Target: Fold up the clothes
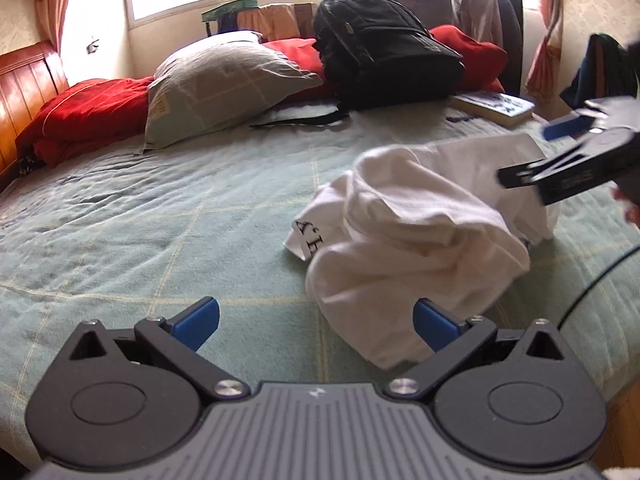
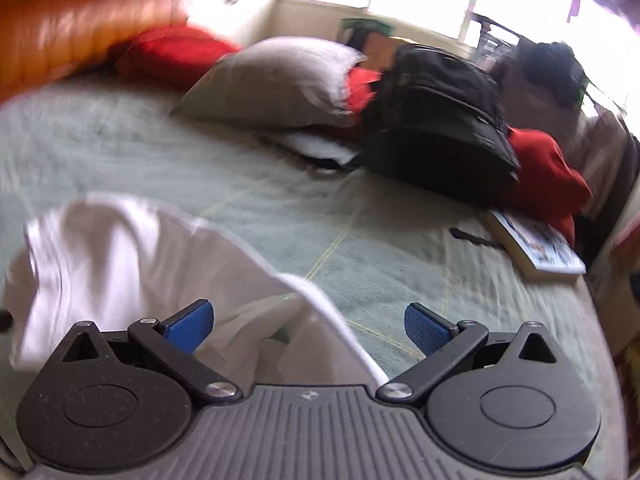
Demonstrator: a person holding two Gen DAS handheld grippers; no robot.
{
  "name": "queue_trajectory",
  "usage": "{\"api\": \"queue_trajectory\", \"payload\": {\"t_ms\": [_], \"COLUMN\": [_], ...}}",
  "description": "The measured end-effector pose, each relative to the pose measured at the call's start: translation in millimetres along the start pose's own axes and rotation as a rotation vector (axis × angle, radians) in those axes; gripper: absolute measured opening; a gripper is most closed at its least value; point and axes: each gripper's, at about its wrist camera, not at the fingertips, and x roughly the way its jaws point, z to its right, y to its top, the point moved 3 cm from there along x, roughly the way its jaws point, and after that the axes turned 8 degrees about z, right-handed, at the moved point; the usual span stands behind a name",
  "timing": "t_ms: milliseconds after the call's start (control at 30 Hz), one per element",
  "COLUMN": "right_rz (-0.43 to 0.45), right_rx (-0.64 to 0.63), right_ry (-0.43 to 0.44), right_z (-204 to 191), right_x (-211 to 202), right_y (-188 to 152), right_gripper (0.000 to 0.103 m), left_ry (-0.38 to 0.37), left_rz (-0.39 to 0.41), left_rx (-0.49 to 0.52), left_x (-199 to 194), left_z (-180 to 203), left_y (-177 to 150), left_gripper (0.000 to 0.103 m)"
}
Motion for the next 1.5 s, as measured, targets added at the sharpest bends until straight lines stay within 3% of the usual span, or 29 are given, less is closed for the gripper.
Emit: {"api": "queue_trajectory", "payload": {"t_ms": [133, 300, 467, 600, 767, 833, 1067, 1267, 1400, 1500], "right_rz": [-0.035, -0.114, -0.177, -0.206, -0.231, -0.235, -0.198, -0.202, -0.189, -0.232], "right_rx": [-0.115, -0.248, -0.289, -0.192, -0.193, -0.216, -0.003, 0.097, 0.151, 0.250], "right_ry": [-0.001, 0.107, 0.123, 0.044, 0.155, 0.133, 0.019, -0.084, -0.208, -0.170], "right_z": [-16, -31, -30, -5, -5, -7, 38, 75, 111, 141], "right_x": [19, 46, 73, 94, 89, 95, 117, 139, 150, 160], "right_y": [5, 14, 21, 26, 19, 17, 27, 23, 23, 20], "right_gripper": [0.103, 0.103, 0.103, 0.103, 0.103, 0.103, 0.103, 0.103, 0.102, 0.102], "left_ry": [0.014, 0.010, 0.016, 0.012, 0.006, 0.001, 0.005, 0.005, 0.008, 0.003], "left_rz": [-0.009, -0.016, -0.022, -0.024, -0.033, -0.032, -0.025, -0.013, -0.013, -0.010], "left_rx": [0.014, 0.005, -0.012, -0.029, -0.032, -0.028, -0.022, -0.018, -0.012, -0.017], "left_x": [2, 3, 6, 8, 13, 15, 12, 12, 16, 18], "left_z": [0, -3, -9, -14, -13, -10, -9, -8, -7, -7], "left_y": [-3, -5, -6, -6, -4, -2, 2, 7, 12, 14], "left_gripper": [0.102, 0.102, 0.102, 0.102, 0.102, 0.102, 0.102, 0.102, 0.102, 0.102]}}
